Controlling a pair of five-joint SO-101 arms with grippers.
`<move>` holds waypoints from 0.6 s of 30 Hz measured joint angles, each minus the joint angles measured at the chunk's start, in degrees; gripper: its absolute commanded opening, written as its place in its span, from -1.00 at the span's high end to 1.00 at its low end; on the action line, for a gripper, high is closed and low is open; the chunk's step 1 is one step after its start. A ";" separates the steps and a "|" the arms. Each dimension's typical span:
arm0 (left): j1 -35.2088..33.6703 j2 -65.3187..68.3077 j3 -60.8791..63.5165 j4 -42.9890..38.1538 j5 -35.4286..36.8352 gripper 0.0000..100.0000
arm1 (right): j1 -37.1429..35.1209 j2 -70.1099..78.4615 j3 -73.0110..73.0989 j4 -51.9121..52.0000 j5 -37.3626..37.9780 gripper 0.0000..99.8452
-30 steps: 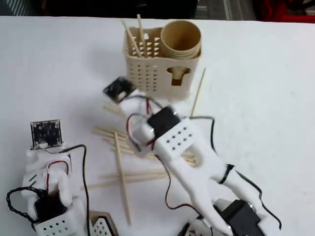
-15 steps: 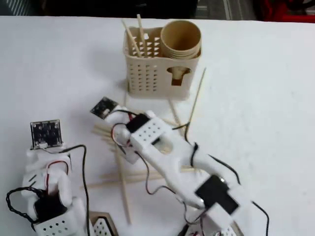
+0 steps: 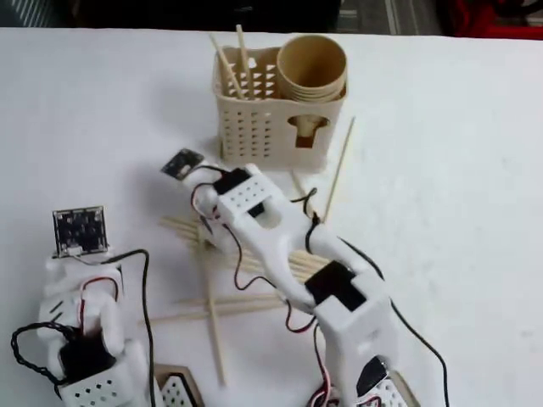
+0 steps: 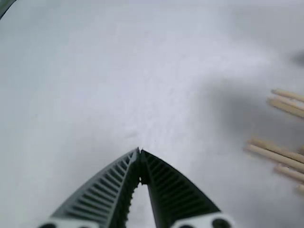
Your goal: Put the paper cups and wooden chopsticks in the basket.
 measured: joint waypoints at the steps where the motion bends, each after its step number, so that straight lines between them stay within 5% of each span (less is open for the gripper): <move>1: 0.00 0.00 0.00 0.00 0.00 0.94 | 0.09 0.18 -0.18 -0.26 0.00 0.89; 18: 0.00 0.00 0.00 0.00 0.00 0.94 | 0.18 -0.70 -0.26 4.40 4.31 0.97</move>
